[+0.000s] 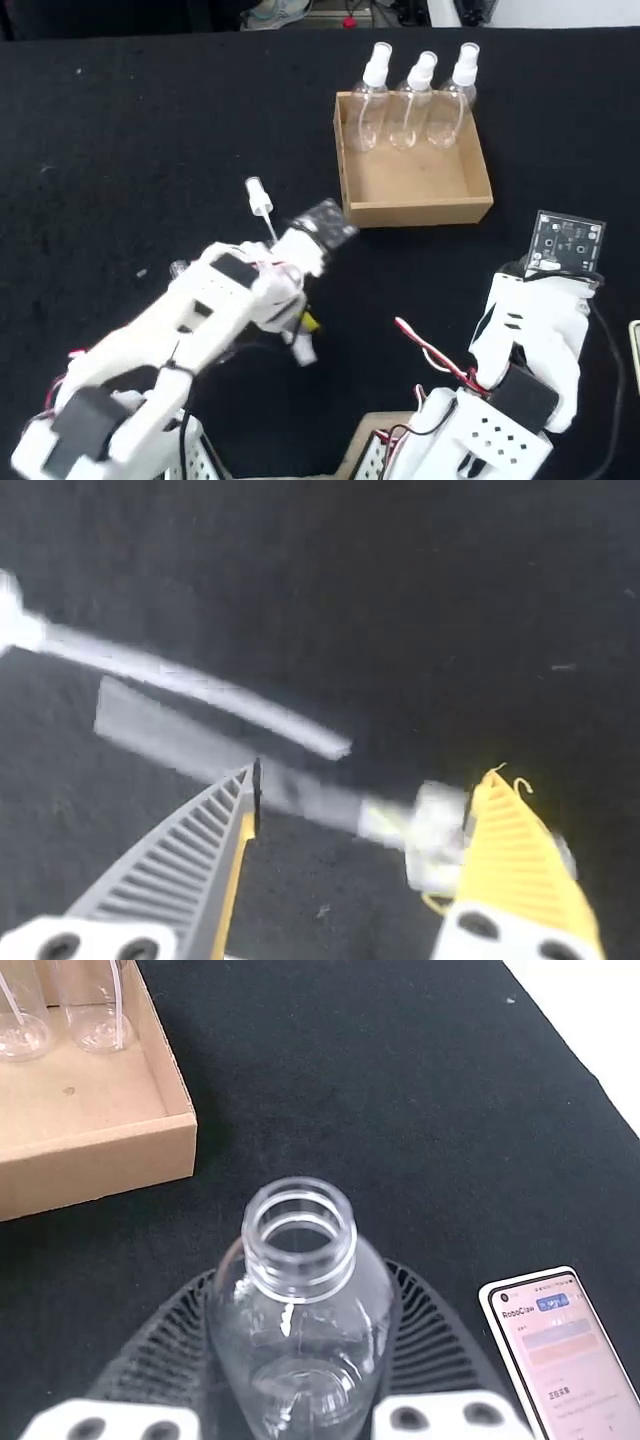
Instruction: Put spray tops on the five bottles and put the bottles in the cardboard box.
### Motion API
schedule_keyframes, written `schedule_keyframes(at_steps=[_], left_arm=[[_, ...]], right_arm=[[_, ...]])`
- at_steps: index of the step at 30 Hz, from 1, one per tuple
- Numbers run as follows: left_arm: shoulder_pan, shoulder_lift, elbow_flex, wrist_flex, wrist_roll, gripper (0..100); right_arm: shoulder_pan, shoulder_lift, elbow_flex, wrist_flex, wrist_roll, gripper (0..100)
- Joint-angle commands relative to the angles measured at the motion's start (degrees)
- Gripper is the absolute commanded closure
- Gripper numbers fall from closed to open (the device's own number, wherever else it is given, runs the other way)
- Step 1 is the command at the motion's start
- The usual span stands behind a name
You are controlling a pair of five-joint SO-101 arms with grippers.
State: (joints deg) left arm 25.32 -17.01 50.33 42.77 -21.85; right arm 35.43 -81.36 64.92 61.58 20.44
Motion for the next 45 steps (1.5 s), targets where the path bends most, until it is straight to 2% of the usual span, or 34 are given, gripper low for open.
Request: schedule_keyframes(at_steps=[1, 7, 11, 13, 15, 18, 20, 25, 29, 36, 45], left_arm=[[-7.52, 7.3, -5.49, 1.58, 4.84, 68], [-14.55, 4.4, -12.7, 10.02, 5.45, 68], [-18.95, -1.14, -13.32, 11.08, 4.4, 68], [-20.62, -3.52, -13.23, 11.6, -0.7, 68], [-20.09, -5.54, -13.58, 16.35, -9.67, 67], [-13.85, -8.53, -13.49, 29.54, -26.02, 67], [-8.22, -10.73, -12.88, 34.99, -29.98, 68], [3.82, -15.38, -7.16, 30.51, -29.98, 67], [9.19, -15.82, -2.24, 26.55, -29.98, 67], [9.54, -15.82, 2.24, 16.18, -29.98, 67], [9.45, -8.62, 1.8, 13.63, -30.86, 67]], right_arm=[[0.53, -0.13, -0.31, 0.18, 0.0, 94.5], [0.62, -0.13, -0.31, 0.18, 0.0, 94.5], [0.62, -0.13, -0.31, 0.18, 0.0, 94.5], [0.62, -0.13, -0.31, 0.18, 0.09, 94.5], [0.62, -0.13, -0.31, 0.26, 0.09, 94.5], [0.62, -0.13, -0.31, 0.26, 0.09, 94.5], [0.7, -0.13, -0.31, 0.26, 0.09, 94.5], [2.81, -0.13, -0.22, 2.55, 0.53, 94.5], [5.1, -0.13, -0.31, 2.55, 1.67, 94.4], [5.19, -0.13, -0.22, 2.9, 2.9, 94.5], [5.19, -0.13, -0.22, 2.99, 3.25, 94.5]])
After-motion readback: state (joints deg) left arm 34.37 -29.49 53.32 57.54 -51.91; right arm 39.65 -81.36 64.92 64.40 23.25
